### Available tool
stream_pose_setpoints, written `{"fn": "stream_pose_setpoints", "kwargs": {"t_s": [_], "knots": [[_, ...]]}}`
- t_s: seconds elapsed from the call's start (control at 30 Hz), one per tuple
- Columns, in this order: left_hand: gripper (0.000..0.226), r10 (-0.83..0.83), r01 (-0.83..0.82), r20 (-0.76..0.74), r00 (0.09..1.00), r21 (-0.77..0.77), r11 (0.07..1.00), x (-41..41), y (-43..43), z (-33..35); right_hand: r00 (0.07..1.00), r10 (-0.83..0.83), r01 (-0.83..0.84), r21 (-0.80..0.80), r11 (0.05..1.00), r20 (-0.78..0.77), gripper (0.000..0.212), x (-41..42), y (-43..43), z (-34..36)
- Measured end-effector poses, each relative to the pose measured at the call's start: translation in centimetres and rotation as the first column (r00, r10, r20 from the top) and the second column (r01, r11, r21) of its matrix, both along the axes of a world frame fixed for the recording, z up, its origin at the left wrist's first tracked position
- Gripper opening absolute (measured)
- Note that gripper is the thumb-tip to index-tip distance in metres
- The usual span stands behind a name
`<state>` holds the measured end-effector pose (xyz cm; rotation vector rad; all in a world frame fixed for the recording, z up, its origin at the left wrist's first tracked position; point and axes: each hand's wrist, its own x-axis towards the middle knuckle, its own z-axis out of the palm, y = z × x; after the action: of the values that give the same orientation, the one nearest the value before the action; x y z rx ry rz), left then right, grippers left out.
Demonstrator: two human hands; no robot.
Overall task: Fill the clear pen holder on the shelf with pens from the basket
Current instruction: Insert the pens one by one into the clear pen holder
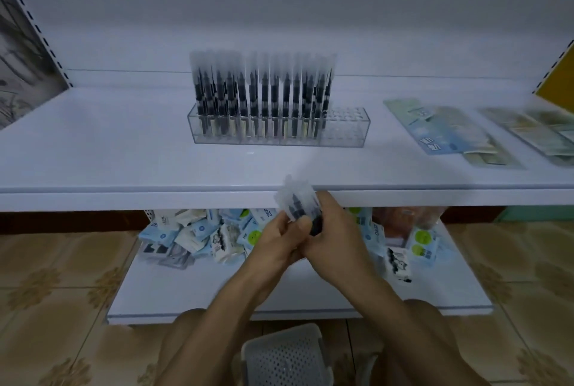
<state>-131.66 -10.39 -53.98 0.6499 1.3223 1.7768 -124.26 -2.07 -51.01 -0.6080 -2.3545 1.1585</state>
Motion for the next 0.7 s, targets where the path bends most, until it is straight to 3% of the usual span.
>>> {"fn": "stream_pose_setpoints", "kwargs": {"t_s": [0.1, 0.3, 0.43, 0.53, 0.63, 0.7], "knots": [[0.100, 0.026, -0.026, 0.005, 1.000, -0.009, 1.000, 0.9, 0.1, 0.6, 0.994, -0.039, 0.007, 0.300, 0.954, 0.102, 0.009, 0.6, -0.1, 1.0], [0.095, 0.113, -0.115, 0.150, 0.982, 0.006, 0.993, 3.1, 0.0, 1.8, 0.986, -0.034, -0.062, 0.543, 0.837, 0.165, 0.009, 0.8, -0.7, 2.6], [0.064, 0.181, -0.212, 0.222, 0.958, 0.126, 0.969, 3.3, -0.1, 3.7, 0.981, 0.017, -0.150, 0.705, 0.693, 0.192, 0.010, 0.1, -1.3, 4.8], [0.040, 0.131, -0.259, 0.402, 0.906, 0.282, 0.924, 2.7, 0.2, 5.4, 0.974, -0.045, -0.172, 0.848, 0.502, 0.224, 0.023, -1.4, -1.1, 6.7], [0.039, 0.074, -0.331, 0.569, 0.819, 0.362, 0.871, 2.0, 0.7, 6.8, 0.959, 0.029, -0.274, 0.897, 0.347, 0.282, 0.025, -2.8, -1.4, 8.9], [0.044, 0.040, -0.370, 0.629, 0.776, 0.403, 0.837, 1.6, 0.8, 7.9, 0.940, 0.095, -0.340, 0.889, 0.307, 0.327, 0.027, -3.6, -1.5, 10.1]]}}
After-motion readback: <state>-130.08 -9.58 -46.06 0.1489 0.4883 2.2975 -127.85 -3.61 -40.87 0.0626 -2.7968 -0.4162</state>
